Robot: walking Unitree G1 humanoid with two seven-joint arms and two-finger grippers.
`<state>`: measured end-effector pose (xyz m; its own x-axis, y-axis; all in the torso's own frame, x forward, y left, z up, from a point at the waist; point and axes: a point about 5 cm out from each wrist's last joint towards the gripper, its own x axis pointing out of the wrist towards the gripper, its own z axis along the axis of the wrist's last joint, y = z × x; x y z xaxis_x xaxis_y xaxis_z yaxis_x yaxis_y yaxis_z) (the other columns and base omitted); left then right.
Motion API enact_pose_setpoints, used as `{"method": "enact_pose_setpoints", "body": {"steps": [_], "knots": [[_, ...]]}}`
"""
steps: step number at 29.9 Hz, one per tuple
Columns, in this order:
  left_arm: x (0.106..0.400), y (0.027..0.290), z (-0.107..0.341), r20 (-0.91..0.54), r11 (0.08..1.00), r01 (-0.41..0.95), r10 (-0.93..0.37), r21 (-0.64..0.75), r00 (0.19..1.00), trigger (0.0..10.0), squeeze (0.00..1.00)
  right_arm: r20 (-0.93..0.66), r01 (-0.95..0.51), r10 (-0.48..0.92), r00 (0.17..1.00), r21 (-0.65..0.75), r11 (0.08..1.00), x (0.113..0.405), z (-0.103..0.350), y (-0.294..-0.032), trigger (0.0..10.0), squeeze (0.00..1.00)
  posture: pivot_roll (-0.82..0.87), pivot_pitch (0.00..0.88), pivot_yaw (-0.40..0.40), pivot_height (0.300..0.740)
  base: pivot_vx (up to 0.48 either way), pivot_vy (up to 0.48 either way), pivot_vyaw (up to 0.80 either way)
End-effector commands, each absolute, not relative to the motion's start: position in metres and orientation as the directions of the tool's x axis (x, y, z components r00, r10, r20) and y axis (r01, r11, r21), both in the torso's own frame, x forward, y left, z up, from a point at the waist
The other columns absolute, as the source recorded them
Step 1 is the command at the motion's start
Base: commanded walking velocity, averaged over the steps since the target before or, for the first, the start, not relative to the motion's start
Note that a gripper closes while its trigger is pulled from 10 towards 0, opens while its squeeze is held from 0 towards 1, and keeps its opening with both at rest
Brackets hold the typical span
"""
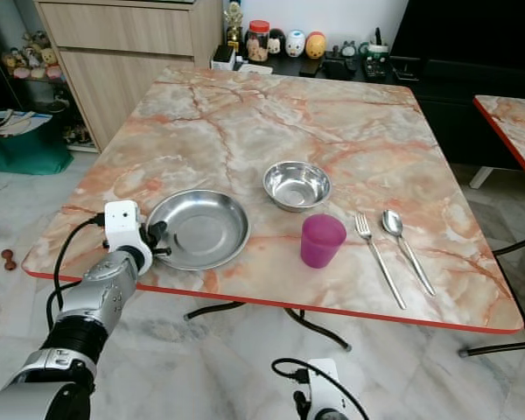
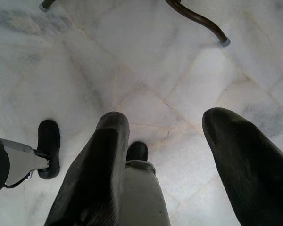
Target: Setting the table
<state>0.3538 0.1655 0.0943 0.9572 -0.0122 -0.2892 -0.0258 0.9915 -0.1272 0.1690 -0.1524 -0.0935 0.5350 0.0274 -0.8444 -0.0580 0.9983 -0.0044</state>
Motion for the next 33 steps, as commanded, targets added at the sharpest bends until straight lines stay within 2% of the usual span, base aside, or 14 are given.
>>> {"method": "enact_pose_setpoints", "body": {"steps": [1, 6, 17, 18, 19, 27, 33], "knots": [[0.351, 0.163, 0.09, -0.308, 0.992, -0.021, -0.018, -0.123, 0.951, 0.0, 0.0, -0.843, -0.066, 0.024, 0.537, -0.013, 0.998, 0.171, -0.093, -0.154, 10.0, 0.0, 0.1, 0.0, -0.065, 0.74, 0.0, 0.0, 0.0], [0.349, 0.162, 0.089, -0.311, 0.991, -0.02, -0.022, -0.129, 0.95, 0.0, 0.0, -0.843, -0.066, 0.023, 0.537, -0.014, 0.998, 0.171, -0.093, -0.154, 10.0, 0.0, 0.1, 0.0, -0.069, 0.74, 0.0, 0.0, 0.0], [0.335, 0.17, 0.084, -0.275, 0.946, -0.053, -0.04, -0.321, 0.961, 0.0, 0.0, -0.844, -0.064, 0.019, 0.536, -0.018, 0.998, 0.171, -0.093, -0.156, 10.0, 0.0, 0.1, 0.0, -0.074, 0.74, 0.0, 0.0, 0.0], [0.333, 0.171, 0.083, -0.272, 0.94, -0.06, -0.036, -0.335, 0.962, 3.1, 0.0, -0.844, -0.065, 0.019, 0.536, -0.019, 0.998, 0.171, -0.093, -0.156, 10.0, 0.0, 0.1, 0.0, -0.075, 0.74, 0.0, 0.0, 0.0], [0.329, 0.174, 0.082, -0.266, 0.933, -0.07, -0.028, -0.353, 0.964, 10.0, 0.0, -0.844, -0.066, 0.019, 0.535, -0.019, 0.998, 0.171, -0.093, -0.156, 10.0, 0.0, 0.1, 0.0, -0.077, 0.74, 0.0, 0.0, 0.0], [0.32, 0.183, 0.086, -0.202, 0.878, -0.096, -0.001, -0.469, 0.979, 10.0, 0.0, -0.846, -0.071, 0.019, 0.534, -0.023, 0.997, 0.17, -0.093, -0.157, 10.0, 0.0, 0.09, 0.0, -0.082, 0.74, 0.0, 0.0, 0.0], [0.321, 0.188, 0.115, -0.013, 0.847, -0.033, 0.032, -0.53, 0.999, 10.0, 0.0, -0.843, -0.07, 0.014, 0.537, -0.028, 0.997, 0.171, -0.093, -0.158, 10.0, 0.0, 0.09, 0.0, -0.086, 0.74, 0.0, 0.0, 0.0]]}}
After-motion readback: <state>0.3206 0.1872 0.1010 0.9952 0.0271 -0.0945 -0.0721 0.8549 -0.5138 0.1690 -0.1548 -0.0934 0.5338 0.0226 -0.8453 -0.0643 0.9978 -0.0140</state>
